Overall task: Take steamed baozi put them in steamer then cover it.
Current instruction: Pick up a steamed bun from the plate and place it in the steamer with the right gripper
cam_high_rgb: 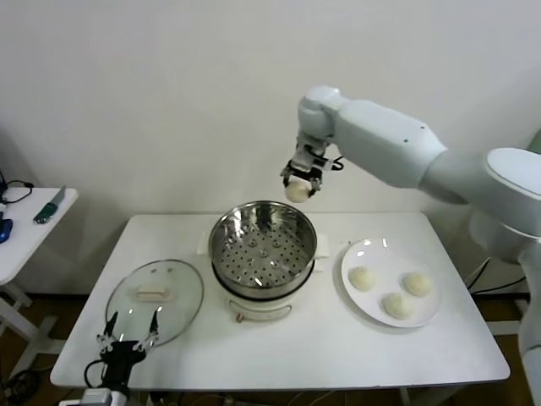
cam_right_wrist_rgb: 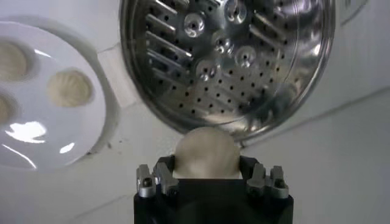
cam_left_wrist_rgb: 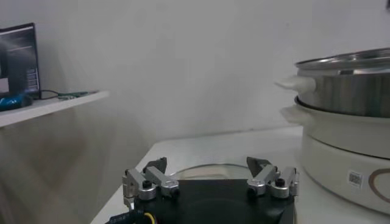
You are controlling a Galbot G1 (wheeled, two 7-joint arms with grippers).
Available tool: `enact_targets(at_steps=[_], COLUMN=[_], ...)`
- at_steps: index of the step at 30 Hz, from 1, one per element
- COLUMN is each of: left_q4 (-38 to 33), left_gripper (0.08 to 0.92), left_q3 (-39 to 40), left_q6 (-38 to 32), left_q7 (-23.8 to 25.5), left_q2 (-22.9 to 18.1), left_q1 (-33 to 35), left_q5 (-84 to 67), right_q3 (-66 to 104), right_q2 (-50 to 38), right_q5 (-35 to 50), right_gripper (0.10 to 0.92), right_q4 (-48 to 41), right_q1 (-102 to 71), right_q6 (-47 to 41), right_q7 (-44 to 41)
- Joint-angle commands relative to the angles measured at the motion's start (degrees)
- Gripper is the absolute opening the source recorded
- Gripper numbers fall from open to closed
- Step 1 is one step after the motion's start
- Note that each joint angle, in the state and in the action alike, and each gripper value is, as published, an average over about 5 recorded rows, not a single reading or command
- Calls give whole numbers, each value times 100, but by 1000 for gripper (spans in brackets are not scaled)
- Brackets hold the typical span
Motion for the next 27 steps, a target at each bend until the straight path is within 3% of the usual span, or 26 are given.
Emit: enact_targets(at_steps=[1, 11, 23, 27], left_q4=[-18, -49, -85, -106], left_gripper=[823, 823, 823, 823], left_q3=[-1, -34, -21, -19], left_q6=[33, 79, 135, 157], left_q7=[-3, -71, -115, -115], left_q2=[20, 92, 119, 118], left_q1=[13, 67, 102, 87], left_q5=[-28, -96, -115, -113], right_q3=[51, 237, 264, 297], right_q2=[618, 674, 719, 710], right_q5=[-904, -1804, -1966, -1982], right_gripper=[687, 695, 705, 752], right_q4=[195, -48, -385, -382], right_q1=[-466, -1004, -1301, -1338], right_q6=[436, 497, 383, 298], right_q7=[185, 341, 410, 398])
